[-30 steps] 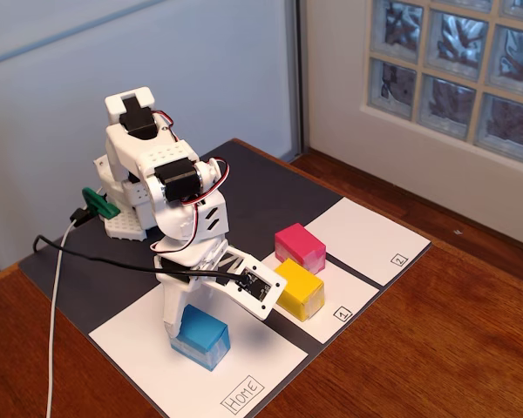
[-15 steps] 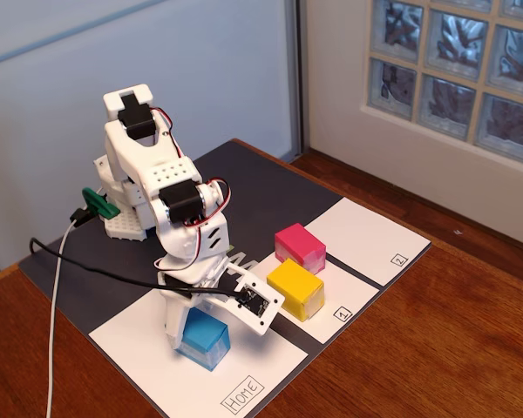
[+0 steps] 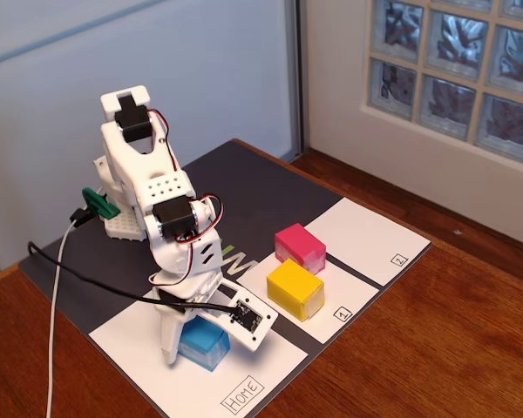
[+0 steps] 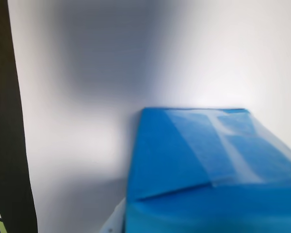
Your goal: Move box blue to zone 2
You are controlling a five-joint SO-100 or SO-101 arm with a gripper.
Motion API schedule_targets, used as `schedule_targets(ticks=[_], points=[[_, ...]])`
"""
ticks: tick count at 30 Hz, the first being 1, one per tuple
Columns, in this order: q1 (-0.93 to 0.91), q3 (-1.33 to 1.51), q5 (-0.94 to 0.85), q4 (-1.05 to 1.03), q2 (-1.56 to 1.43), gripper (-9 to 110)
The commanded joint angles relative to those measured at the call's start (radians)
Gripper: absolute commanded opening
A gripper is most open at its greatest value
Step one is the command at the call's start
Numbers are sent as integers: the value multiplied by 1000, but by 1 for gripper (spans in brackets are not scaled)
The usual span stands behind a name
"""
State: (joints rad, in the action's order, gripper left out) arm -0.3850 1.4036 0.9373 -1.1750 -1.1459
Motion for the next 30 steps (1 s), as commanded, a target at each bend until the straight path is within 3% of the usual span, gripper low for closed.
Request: schedule_targets(ticks=[1,5,11,17,22,30], points=[[-5,2,-8,9,-9,26],[-8,2,-12,11,0,12],[-8,-11,-28,0,-8,0],[-6,-14,-2,-78,-69,0],[-31,-204,54,-430,-72,0],[-84,-204,109,-477,-209,0]])
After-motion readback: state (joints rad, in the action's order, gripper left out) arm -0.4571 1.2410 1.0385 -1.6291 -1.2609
